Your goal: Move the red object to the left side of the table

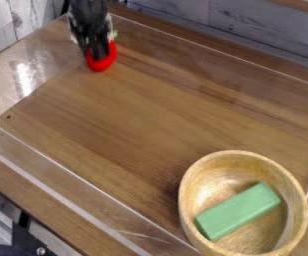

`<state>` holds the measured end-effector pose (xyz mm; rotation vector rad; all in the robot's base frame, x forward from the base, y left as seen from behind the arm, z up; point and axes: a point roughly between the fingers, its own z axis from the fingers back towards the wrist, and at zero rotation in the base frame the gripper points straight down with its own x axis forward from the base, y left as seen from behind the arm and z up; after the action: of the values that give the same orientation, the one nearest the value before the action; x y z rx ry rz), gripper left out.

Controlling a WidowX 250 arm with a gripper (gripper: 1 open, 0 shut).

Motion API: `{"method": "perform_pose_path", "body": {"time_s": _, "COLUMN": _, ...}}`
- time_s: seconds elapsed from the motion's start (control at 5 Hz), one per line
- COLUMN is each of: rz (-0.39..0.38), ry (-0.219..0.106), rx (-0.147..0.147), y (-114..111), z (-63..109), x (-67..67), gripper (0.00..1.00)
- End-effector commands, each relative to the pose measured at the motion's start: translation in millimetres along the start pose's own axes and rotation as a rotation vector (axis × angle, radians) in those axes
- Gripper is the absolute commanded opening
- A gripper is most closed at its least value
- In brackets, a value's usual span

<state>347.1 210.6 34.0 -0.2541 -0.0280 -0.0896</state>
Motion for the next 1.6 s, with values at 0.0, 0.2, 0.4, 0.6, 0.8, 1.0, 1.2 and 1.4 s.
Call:
{"method": "perform_pose_path", "body": {"time_s": 0.0, "rz": -0.019, "ry": -0.046, "rx": 0.027, "y": -1, "z": 21.1, "x": -18.1, "gripper": 0.0}}
{"method": "perform_pose_path", "body": {"time_s": 0.2, "rz": -0.024, "ry": -0.038, "rx": 0.001, "y": -1, "z": 21.5, "x": -23.2, "gripper": 0.0}}
{"method": "perform_pose_path", "body": {"time_s": 0.4, "rz": -0.03, "ry": -0.03, "rx": -0.02, "y": 0, "z": 22.4, "x": -27.4, "gripper": 0.0}}
{"method": "perform_pose_path", "body": {"time_s": 0.6, "rz": 0.041, "ry": -0.046, "rx": -0.027, "y": 0, "z": 27.1, "x": -28.0, "gripper": 0.0}}
{"method": "perform_pose_path", "body": {"time_s": 0.8, "rz": 0.11, "ry": -0.062, "rx": -0.031, "y": 0, "z": 32.6, "x": -29.0, "gripper": 0.0}}
{"method": "perform_pose_path", "body": {"time_s": 1.0, "rz": 0.169, "ry": -0.074, "rx": -0.032, "y": -1, "z": 33.4, "x": -28.4, "gripper": 0.0}}
{"method": "perform_pose_path", "body": {"time_s": 1.2, "rz": 0.222, "ry": -0.086, "rx": -0.029, "y": -2, "z": 34.8, "x": -27.1, "gripper": 0.0}}
{"method": "perform_pose_path", "body": {"time_s": 1.4, "rz": 0.264, "ry": -0.096, "rx": -0.028, "y": -3, "z": 33.2, "x": -30.2, "gripper": 0.0}}
